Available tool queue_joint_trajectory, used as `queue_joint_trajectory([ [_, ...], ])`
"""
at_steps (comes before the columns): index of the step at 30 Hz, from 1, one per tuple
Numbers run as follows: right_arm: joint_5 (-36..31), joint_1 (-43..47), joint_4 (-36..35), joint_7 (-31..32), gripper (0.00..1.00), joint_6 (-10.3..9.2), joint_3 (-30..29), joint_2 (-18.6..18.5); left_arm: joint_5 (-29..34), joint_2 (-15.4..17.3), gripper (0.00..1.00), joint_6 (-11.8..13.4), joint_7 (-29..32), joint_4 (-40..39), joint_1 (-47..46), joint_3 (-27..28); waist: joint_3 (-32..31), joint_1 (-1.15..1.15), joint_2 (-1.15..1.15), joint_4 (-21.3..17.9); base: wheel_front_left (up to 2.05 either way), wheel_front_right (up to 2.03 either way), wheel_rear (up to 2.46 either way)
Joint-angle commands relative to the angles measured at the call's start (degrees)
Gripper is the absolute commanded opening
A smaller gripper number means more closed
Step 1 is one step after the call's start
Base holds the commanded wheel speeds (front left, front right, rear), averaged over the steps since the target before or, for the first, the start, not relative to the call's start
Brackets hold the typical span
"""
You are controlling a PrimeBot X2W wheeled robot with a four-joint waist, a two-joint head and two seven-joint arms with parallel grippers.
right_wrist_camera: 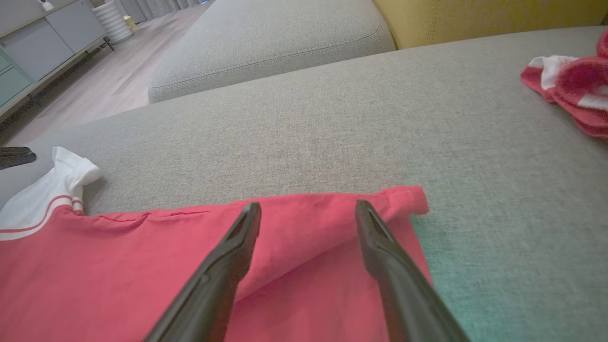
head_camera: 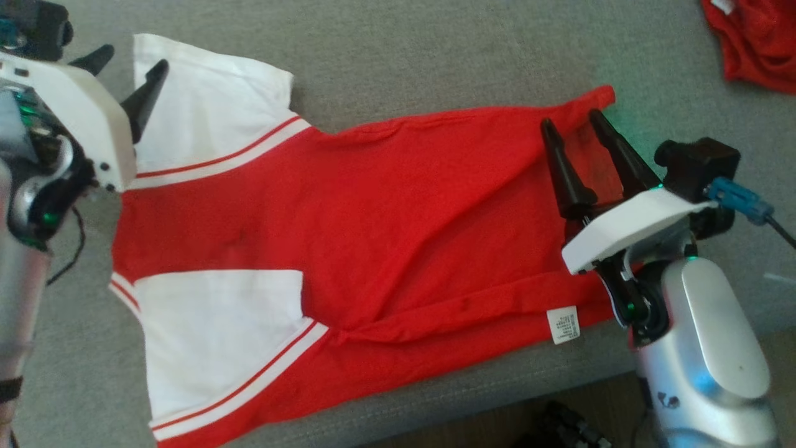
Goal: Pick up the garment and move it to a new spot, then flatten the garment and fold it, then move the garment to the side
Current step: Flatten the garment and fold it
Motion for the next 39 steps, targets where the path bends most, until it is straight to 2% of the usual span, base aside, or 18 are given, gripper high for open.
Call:
queue_joint_trajectory([
  [1, 0.37, -0.99, -1.69, -0.65, 1.00, -0.05, 1.33, -0.40, -0.13, 3.21, 1.00, -0.31, 0.21, -1.22, -3.22, 2.34, 1.05, -0.01, 0.00, -0.92, 0.00, 0.00, 0.00],
  [10, 0.90, -2.63, -0.47, -2.19, 1.00, -0.05, 2.22, -1.15, -1.48, 4.16, 1.00, -0.32, 0.88, 3.08, -6.01, 0.56, 2.18, -0.01, 0.00, -2.18, 0.00, 0.00, 0.00],
  [12, 0.83, -2.93, -0.34, -2.12, 1.00, -0.05, 2.02, -1.44, -2.03, 4.41, 0.71, -0.33, 0.79, 3.26, -6.12, -0.17, 2.12, -0.01, 0.00, -2.26, 0.00, 0.00, 0.00],
  [13, 0.66, -3.13, -0.22, -2.01, 1.00, -0.05, 1.91, -1.63, -2.33, 4.49, 0.53, -0.33, 0.72, 3.36, -6.16, -0.52, 2.08, -0.01, 0.00, -2.28, 0.00, 0.00, 0.00],
  [14, 0.44, -3.39, -0.11, -1.86, 1.00, -0.05, 1.82, -1.84, -2.58, 4.55, 0.44, -0.33, 0.60, 3.51, -6.21, -0.82, 2.03, -0.01, 0.00, -2.28, 0.00, 0.00, 0.00],
  [17, -0.31, -4.37, 0.16, -1.22, 1.00, -0.05, 1.85, -2.56, -3.30, 4.65, 0.05, -0.33, 0.03, 3.91, -6.39, -1.71, 1.87, -0.01, 0.00, -2.24, 0.00, 0.00, 0.00],
  [18, -0.58, -4.75, 0.29, -0.97, 1.00, -0.05, 1.85, -2.89, -3.46, 4.67, 0.00, -0.33, -0.36, 4.05, -6.46, -1.89, 1.80, -0.01, 0.00, -2.20, 0.00, 0.00, 0.00],
  [23, -2.56, -6.32, 1.41, 0.49, 1.00, -0.05, 2.20, -4.96, -3.40, 4.62, 0.00, -0.33, -2.85, 4.47, -6.90, -2.05, 1.26, -0.01, 0.00, -1.82, 0.00, 0.00, 0.00],
  [31, -8.44, -8.89, 4.88, 6.76, 1.00, -0.05, 5.23, -11.68, -3.41, 3.29, 0.00, -0.30, -7.48, 3.61, -7.35, -2.03, -0.34, -0.01, 0.00, 0.39, 0.00, 0.00, 0.00],
  [35, -8.21, -9.72, 5.38, 9.31, 1.00, -0.05, 5.95, -13.71, -3.69, 2.68, 0.00, -0.25, -8.76, 2.69, -7.13, -2.17, -0.62, -0.01, 0.00, 1.46, 0.00, 0.00, 0.00],
  [39, -6.75, -11.23, 7.55, 10.53, 1.00, -0.05, 6.32, -14.23, -3.85, 2.34, 0.00, -0.13, -9.57, 2.23, -6.92, -2.29, -0.49, -0.01, 0.00, 2.42, 0.00, 0.00, 0.00],
])
